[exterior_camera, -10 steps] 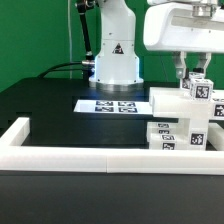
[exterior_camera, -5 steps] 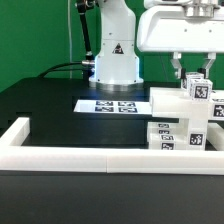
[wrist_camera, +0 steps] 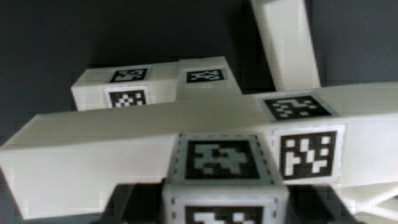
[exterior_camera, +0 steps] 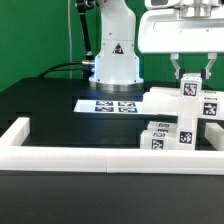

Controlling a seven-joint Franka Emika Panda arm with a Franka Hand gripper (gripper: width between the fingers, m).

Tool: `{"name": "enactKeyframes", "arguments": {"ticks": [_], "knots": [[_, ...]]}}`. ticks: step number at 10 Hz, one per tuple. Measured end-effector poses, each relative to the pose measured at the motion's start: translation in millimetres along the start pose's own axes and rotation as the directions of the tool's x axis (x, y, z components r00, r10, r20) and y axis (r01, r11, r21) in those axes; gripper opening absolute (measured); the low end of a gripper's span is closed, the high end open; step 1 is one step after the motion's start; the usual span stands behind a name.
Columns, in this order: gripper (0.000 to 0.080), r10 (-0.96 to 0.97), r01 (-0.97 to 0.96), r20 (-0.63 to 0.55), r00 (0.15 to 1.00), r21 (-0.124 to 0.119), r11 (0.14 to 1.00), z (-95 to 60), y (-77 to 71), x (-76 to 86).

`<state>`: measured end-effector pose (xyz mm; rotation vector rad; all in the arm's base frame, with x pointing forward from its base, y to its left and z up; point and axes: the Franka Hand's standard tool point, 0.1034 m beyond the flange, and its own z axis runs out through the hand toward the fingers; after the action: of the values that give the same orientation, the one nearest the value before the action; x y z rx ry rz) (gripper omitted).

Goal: Assemble chair

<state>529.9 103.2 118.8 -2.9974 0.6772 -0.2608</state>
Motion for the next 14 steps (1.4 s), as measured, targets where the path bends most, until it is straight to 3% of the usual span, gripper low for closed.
{"name": "enactKeyframes", "arguments": {"ticks": [3, 5, 6, 7, 11, 13, 14], "knots": [[0.0285, 0.187, -0.187, 0.004, 0.982, 0.009, 0.982, -0.1, -2.4, -1.2], [0.0530, 0.171, -0.171, 0.004, 0.985, 0.009, 0.985, 0.0, -2.4, -1.3], [0.0530, 0.131, -0.131, 0.003, 0.991, 0.009, 0.991, -0.7, -3.4, -0.6], [0.0625, 0.109, -0.109, 0.001, 0.994, 0.011, 0.994, -1.6, -4.5, 0.5], [0.0649, -0.268, 0.268, -0.007, 0.963, 0.005, 0.963, -2.5, -8.5, -0.4], [0.0649, -0.481, 0.481, -0.011, 0.877, 0.002, 0.877, -2.3, -6.5, 1.7], [0.0649, -0.611, 0.611, -0.007, 0.792, -0.003, 0.792, -2.5, -5.3, 2.8]]}}
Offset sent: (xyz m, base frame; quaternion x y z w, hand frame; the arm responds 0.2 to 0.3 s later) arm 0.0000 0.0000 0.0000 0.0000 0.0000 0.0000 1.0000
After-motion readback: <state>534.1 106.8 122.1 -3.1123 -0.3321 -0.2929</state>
